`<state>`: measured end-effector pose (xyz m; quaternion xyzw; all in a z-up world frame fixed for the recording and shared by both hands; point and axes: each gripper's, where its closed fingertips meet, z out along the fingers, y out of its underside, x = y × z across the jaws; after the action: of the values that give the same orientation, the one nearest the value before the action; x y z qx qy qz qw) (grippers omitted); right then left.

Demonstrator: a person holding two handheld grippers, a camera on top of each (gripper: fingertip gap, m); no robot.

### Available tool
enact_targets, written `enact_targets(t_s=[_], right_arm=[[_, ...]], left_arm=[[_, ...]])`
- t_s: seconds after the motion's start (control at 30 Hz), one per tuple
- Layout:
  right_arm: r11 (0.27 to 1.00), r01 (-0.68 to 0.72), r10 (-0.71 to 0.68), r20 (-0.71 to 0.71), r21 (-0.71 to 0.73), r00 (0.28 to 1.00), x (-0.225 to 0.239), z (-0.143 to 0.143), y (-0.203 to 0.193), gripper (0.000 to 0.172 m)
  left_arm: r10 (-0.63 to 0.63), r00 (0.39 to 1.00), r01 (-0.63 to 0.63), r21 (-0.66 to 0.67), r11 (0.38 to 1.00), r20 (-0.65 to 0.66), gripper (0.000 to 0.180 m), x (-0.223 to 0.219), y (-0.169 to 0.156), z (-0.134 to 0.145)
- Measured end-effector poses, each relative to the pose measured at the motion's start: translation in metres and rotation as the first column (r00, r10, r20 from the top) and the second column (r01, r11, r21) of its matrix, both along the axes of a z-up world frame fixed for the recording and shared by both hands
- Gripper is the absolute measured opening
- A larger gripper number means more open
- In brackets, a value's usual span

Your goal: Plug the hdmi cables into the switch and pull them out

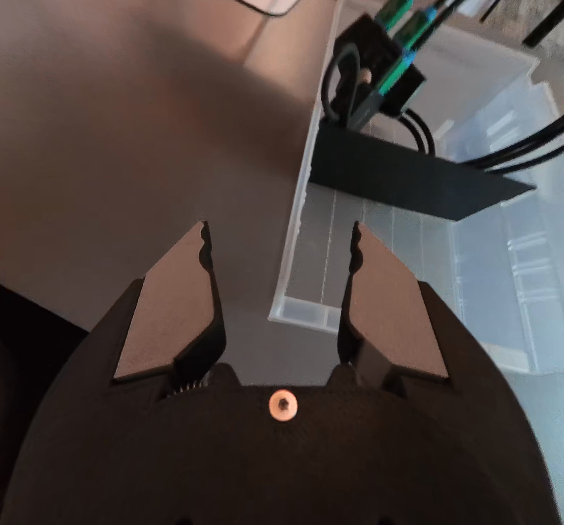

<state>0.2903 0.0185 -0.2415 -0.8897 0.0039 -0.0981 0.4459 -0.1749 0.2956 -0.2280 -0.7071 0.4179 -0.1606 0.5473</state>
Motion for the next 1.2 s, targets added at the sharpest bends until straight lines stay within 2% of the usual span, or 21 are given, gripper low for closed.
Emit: enact_targets(t_s=[0.13, 0.23, 0.37, 0.4, 0.5, 0.6, 0.67, 0.87, 1.03, 1.13, 1.2], right_arm=[[0.999, 0.038, -0.037, 0.022, -0.016, 0.999, 0.014, -0.017, 0.001, 0.085], [0.998, 0.047, -0.045, 0.043, -0.045, 0.998, 0.022, -0.025, 0.006, 0.084], [0.998, 0.030, -0.028, 0.038, -0.048, 0.999, 0.024, -0.028, 0.011, 0.063], [0.999, 0.019, -0.017, 0.027, -0.046, 0.999, 0.021, -0.028, 0.012, 0.056], [0.999, 0.010, -0.008, 0.043, -0.038, 0.999, 0.019, -0.028, 0.013, 0.045], [0.999, 0.011, -0.007, 0.105, -0.040, 0.994, 0.019, -0.028, 0.015, 0.032], [0.999, 0.004, 0.001, 0.107, -0.050, 0.994, 0.016, -0.031, 0.019, 0.040], [0.996, -0.025, 0.030, 0.060, -0.085, 0.998, 0.008, -0.036, 0.025, 0.036], [0.998, 0.005, 0.003, 0.115, -0.069, 0.993, 0.016, -0.030, 0.020, 0.013], [0.997, -0.002, 0.010, 0.104, -0.083, 0.995, 0.015, -0.029, 0.015, 0.009], [0.995, 0.018, -0.009, 0.093, -0.096, 0.996, 0.016, -0.029, 0.012, 0.005]], left_arm=[[0.001, 1.000, -0.001, -0.033, 0.999, -0.007, 0.056, 0.015, 0.012, -0.012], [0.016, 0.999, -0.016, -0.001, 1.000, -0.044, 0.031, 0.017, 0.024, -0.020], [-0.009, 0.999, 0.010, 0.009, 1.000, -0.044, 0.021, 0.020, 0.026, -0.021], [-0.007, 0.999, 0.008, 0.016, 1.000, -0.051, 0.012, 0.019, 0.026, -0.021], [0.024, 0.998, -0.022, 0.031, 0.999, -0.050, 0.006, 0.010, 0.030, -0.020], [0.034, 0.998, -0.032, 0.040, 0.999, -0.045, 0.003, 0.004, 0.031, -0.019], [0.034, 0.998, -0.032, 0.039, 0.999, -0.049, 0.004, 0.003, 0.031, -0.019], [0.030, 0.999, -0.028, 0.038, 0.999, -0.037, 0.009, 0.002, 0.032, -0.019], [0.008, 0.999, -0.006, 0.045, 0.999, -0.042, 0.003, -0.002, 0.034, -0.018], [0.002, 0.997, 0.006, 0.100, 0.995, -0.080, 0.003, -0.010, 0.035, -0.017], [-0.004, 0.998, 0.010, 0.095, 0.995, -0.057, 0.003, -0.014, 0.035, -0.014]])
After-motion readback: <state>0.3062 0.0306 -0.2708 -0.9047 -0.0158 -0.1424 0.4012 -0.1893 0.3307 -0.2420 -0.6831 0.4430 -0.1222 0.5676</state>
